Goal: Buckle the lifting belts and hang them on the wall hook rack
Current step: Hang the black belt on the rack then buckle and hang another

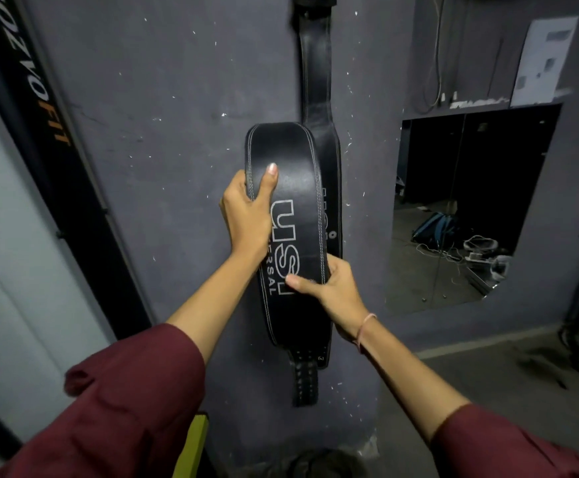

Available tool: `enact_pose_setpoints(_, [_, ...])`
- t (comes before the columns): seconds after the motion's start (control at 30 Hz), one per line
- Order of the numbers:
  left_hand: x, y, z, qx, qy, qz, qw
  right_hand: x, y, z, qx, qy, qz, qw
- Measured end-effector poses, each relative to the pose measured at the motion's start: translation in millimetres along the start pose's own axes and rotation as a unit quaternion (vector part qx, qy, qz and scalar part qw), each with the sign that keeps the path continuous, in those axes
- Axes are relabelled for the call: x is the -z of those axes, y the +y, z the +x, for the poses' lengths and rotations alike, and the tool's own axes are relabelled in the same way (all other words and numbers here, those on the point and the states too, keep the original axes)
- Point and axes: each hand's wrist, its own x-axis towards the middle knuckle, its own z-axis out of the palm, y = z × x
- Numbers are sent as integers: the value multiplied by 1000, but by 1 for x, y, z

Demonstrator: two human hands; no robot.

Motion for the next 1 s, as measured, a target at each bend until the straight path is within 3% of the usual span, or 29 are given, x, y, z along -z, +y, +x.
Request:
enact_pose_setpoints(0.23, [-5,17,5,-17,7,5,1000,25,75,-55,-132,-15,-63,989])
enact_pose_setpoints(0.5, [-12,13,-18,-51,-12,26,998,-4,-54,28,57,40,32,997])
enact_pose_setpoints(0.67, [-8,0,-29,-37,4,43,998,-5,-101,62,59,41,71,995])
enact_pose_setpoints(0.83, [-6,9,-5,89,-35,124,988,-15,-92,51,66,37,68,995])
enact_pose_setpoints(0.93, [-5,22,33,234,-95,-31,967,-12,-81,36,56,-8,62,996])
enact_pose_setpoints(1.0, [-3,30,44,280,-131,-117,944,-7,-70,24,29,-39,61,997])
